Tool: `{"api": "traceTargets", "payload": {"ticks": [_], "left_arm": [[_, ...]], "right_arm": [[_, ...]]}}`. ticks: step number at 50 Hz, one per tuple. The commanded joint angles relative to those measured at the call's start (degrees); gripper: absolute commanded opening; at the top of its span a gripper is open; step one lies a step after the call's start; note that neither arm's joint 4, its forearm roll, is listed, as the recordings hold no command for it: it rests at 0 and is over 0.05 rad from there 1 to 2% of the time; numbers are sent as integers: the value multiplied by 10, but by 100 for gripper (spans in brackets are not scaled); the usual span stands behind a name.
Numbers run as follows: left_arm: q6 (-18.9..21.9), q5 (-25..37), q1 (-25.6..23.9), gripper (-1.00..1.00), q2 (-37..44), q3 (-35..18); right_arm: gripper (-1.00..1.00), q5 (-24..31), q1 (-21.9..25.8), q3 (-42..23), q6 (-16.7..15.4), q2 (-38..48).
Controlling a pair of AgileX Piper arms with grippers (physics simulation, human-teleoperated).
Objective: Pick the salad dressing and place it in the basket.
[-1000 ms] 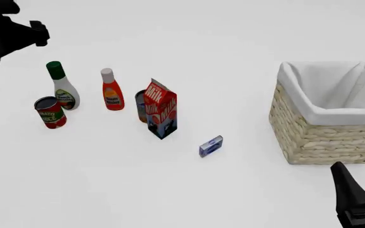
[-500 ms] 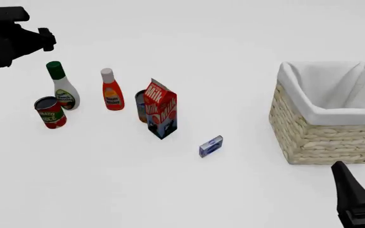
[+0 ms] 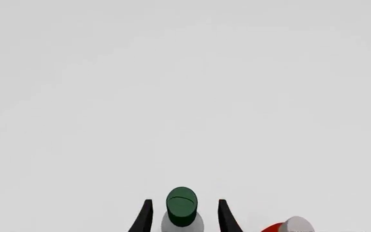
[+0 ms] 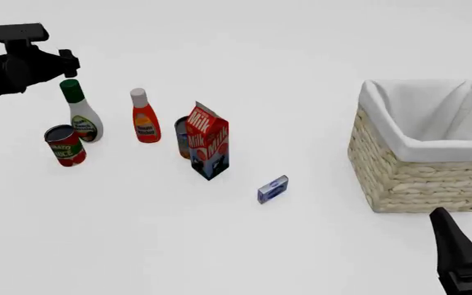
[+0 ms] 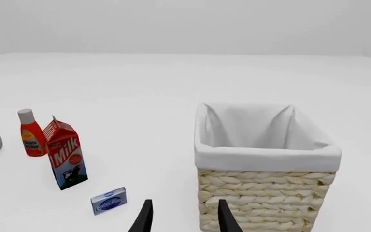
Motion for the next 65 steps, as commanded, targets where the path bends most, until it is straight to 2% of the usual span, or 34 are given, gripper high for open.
{"api": "traceTargets", "payload": {"ticks": [1, 65], "left_arm": [[-9, -3, -4, 100, 20, 1], [-30, -22, 5, 100, 86, -18]], "right_arm": [[100, -1, 0, 1, 2, 0], [100, 5, 0, 0, 1, 0]]}}
